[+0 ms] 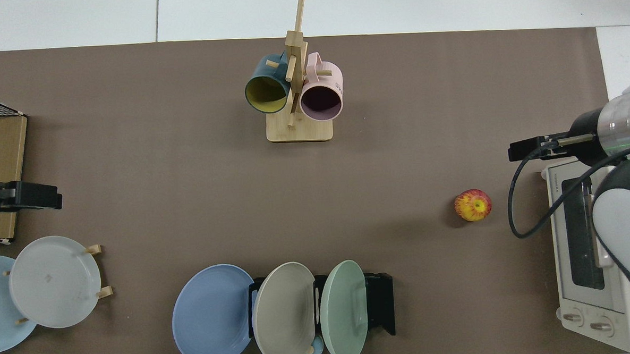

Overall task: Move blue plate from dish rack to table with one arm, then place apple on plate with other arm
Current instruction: 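Move the left gripper down toward the blue plate in the dish rack, then grasp the rim of the blue plate with the left gripper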

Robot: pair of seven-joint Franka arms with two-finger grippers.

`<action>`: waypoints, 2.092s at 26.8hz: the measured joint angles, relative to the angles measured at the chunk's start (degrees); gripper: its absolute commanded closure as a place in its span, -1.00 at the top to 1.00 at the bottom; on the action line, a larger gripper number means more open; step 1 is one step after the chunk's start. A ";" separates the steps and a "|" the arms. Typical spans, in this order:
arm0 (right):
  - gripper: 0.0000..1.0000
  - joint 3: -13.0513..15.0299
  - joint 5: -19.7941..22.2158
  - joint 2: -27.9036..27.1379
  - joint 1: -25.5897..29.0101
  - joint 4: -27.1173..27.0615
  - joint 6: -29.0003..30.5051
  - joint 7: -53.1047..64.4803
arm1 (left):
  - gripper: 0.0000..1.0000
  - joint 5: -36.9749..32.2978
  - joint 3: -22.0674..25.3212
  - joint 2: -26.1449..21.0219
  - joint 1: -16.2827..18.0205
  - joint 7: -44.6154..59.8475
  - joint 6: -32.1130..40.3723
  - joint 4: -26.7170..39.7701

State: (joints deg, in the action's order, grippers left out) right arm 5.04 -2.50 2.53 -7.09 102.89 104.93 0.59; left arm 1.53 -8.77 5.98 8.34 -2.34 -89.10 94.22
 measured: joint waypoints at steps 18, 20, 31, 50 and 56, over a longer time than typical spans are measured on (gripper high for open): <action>0.98 0.00 0.00 0.00 0.00 0.00 0.00 0.00 | 1.00 -1.21 -1.86 0.86 -0.89 0.46 0.17 0.19; 0.99 0.00 0.00 0.00 0.00 0.00 0.00 0.00 | 1.00 -2.90 -3.46 1.43 -1.37 1.90 0.32 0.88; 0.98 0.00 0.00 0.00 0.00 0.00 0.00 0.00 | 1.00 -7.50 -13.69 10.42 -2.22 17.28 2.22 11.34; 0.98 0.00 0.00 0.00 0.00 0.00 0.00 0.00 | 1.00 -9.82 -25.36 21.09 -4.02 31.68 -4.62 33.84; 0.98 0.00 0.00 0.00 0.00 0.00 0.00 0.00 | 1.00 -9.82 -25.36 21.63 -5.91 32.09 -9.87 39.22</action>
State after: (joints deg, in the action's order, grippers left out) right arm 5.04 -2.50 2.53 -7.09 102.89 104.93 0.59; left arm -8.29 -34.13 27.61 2.43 29.76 -98.98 133.44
